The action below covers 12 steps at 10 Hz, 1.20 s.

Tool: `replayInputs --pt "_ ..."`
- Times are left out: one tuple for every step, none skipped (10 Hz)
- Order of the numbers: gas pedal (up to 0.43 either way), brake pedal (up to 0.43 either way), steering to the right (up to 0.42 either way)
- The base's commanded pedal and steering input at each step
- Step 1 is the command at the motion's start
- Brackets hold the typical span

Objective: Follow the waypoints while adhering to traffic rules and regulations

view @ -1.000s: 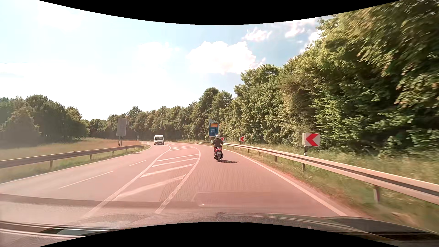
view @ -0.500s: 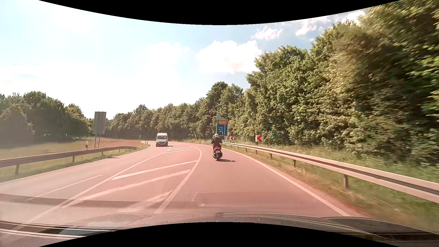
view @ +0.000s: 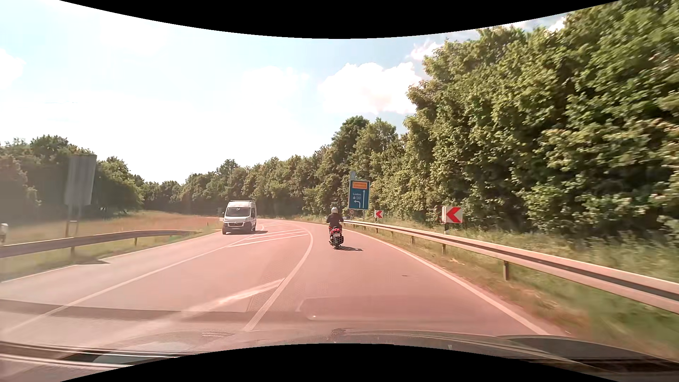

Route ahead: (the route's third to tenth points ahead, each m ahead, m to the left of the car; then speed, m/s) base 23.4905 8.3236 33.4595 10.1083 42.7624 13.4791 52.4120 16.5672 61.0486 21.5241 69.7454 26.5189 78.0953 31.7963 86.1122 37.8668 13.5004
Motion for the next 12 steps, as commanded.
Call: replayInputs --pt "0.22 0.012 -0.036" --pt "0.22 0.012 -0.036" --pt "0.22 0.006 -0.036" --pt "0.22 0.006 -0.036" --pt "0.22 0.006 -0.036" --pt "0.22 0.006 -0.036" --pt "0.22 0.012 -0.036" --pt "0.22 0.012 -0.036" --pt "0.22 0.006 -0.036" --pt "0.22 0.012 -0.036" --pt "0.22 0.012 -0.036" --pt "0.22 0.012 -0.036"
